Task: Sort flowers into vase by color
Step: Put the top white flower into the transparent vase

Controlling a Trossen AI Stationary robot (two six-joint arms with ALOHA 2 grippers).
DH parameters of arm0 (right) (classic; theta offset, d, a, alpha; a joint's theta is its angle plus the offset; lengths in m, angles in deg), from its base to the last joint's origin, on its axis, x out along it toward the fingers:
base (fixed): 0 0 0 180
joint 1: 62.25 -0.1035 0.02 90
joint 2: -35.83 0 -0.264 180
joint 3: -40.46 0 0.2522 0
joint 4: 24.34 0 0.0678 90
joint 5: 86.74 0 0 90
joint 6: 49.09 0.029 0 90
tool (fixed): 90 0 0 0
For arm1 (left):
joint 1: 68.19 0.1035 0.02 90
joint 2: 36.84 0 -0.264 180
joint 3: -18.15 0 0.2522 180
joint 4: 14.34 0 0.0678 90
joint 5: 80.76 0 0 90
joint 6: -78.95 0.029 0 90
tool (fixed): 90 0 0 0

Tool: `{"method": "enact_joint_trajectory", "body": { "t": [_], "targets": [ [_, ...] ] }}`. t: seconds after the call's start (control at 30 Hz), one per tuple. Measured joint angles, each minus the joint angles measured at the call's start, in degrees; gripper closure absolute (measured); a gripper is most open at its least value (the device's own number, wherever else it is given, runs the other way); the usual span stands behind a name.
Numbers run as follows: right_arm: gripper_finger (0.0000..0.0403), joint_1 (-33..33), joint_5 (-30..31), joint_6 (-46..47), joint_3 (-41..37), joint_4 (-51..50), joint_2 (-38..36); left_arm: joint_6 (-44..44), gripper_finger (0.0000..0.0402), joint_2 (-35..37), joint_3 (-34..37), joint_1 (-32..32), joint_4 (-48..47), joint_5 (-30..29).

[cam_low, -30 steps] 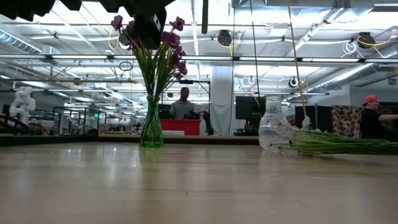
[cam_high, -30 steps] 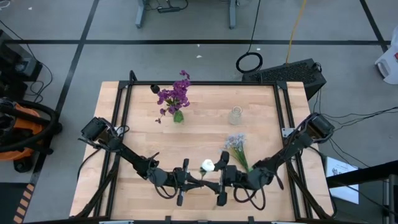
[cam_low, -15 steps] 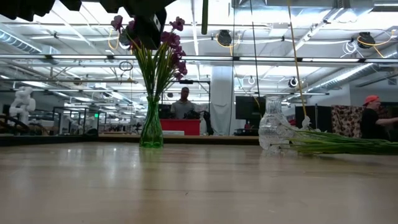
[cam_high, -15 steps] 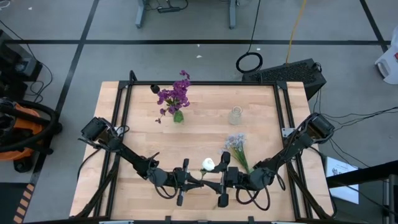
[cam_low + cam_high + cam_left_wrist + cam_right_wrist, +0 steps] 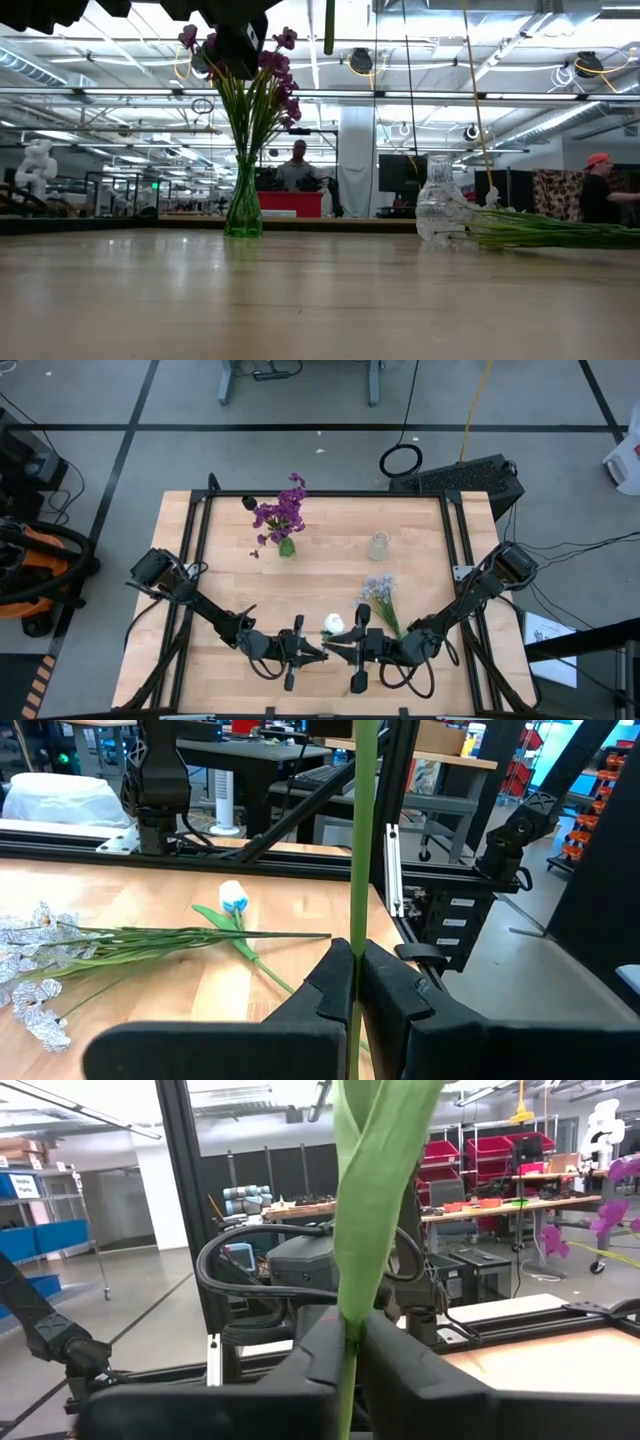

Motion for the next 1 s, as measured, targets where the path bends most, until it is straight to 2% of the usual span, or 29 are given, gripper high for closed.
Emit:
{"method": "enact_joint_trajectory", "body": {
  "t": [0.1, 0.27, 0.53, 0.7, 0.83, 1.0],
  "targets": [
    [0.0397, 0.0, 0.3, 0.0, 0.0, 0.0, 0.0, -0.2, 0.0386, 0.0, 0.0, 0.0, 0.0, 0.0],
    [0.0398, 0.0, 0.3, -0.8, 0.0, -1.2, -0.9, -0.3, 0.0371, 0.0, 0.0, -0.3, 0.3, 0.0],
    [0.0401, -1.3, 1.4, -1.1, 0.0, -7.5, -5.9, -3.2, 0.0266, 0.0, 0.0, -1.1, -0.1, -0.1],
    [0.0401, -3.0, 8.5, -0.9, 0.0, -16.0, -10.2, -3.2, 0.0205, 0.0, 0.0, -1.3, -0.2, -0.5],
    [0.0401, -4.1, 11.1, 1.2, 0.0, -22.4, -13.9, -3.2, 0.0181, 0.0, 0.0, -1.2, -1.1, -0.7],
    [0.0401, -4.1, 11.3, 3.5, 0.0, -28.9, -17.5, -3.3, 0.0179, 0.0, 0.0, -1.2, -2.7, -0.7]
  ]
}}
